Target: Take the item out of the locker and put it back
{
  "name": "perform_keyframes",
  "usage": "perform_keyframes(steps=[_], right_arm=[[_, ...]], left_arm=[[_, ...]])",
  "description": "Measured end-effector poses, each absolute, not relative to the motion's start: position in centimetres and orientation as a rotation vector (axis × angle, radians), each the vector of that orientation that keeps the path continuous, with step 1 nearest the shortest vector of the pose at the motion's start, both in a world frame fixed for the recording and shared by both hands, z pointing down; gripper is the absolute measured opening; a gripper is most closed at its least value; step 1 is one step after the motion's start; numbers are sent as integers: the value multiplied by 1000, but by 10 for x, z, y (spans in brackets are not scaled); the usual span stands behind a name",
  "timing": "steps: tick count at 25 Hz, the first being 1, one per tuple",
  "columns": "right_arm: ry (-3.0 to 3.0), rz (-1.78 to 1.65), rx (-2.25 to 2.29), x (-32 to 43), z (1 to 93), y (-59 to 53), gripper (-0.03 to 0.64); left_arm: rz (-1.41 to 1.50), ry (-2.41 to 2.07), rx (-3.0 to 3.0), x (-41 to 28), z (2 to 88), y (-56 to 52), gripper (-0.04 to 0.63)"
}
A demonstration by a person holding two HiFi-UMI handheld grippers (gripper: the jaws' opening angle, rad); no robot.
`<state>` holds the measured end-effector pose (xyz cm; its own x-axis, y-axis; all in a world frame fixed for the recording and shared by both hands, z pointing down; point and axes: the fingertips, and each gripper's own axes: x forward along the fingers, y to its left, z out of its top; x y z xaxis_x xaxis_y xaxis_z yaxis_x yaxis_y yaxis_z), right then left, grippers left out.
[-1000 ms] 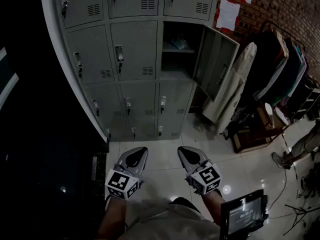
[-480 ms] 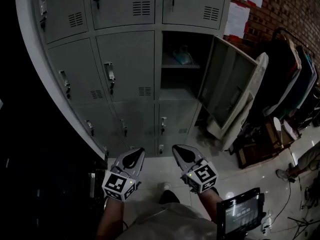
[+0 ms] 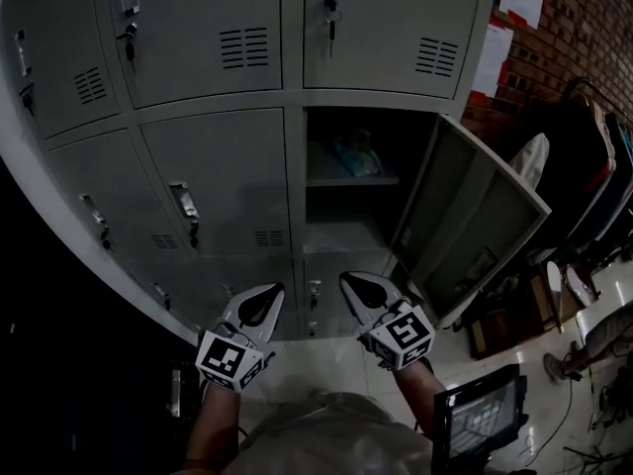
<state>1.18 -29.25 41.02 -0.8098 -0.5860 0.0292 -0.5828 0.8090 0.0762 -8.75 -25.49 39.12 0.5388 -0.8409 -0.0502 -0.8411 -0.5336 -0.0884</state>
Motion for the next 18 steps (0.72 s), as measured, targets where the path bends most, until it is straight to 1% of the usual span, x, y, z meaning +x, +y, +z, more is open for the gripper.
perform_keyframes(steps=[4, 8, 9, 10, 11, 14, 15, 18], right_arm=[[-2930, -106, 967, 6, 406, -320, 3], [-2981, -162, 1037, 7, 377, -350, 3], [-2979, -198, 1068, 6, 368, -361, 90], [-2969, -237, 1106, 6, 360, -373, 298], [-2956, -274, 1152, 6, 352, -385, 425], [-2907, -361, 1312, 13, 323, -425, 515], [-2887, -376, 1355, 16, 316, -438, 525], [-2842, -346, 1428, 24, 307, -476, 526]], left_arm=[[15, 1386, -2702, -87, 386, -284, 5], [54, 1342, -2741, -85, 383, -311, 5], [58, 1327, -2750, -84, 384, -316, 5], [48, 1313, -2755, -83, 385, -320, 5], [29, 1299, -2757, -82, 388, -324, 5], [-1, 1263, -2768, -81, 395, -336, 5], [5, 1251, -2775, -80, 395, -339, 5], [15, 1234, -2787, -81, 397, -350, 5]])
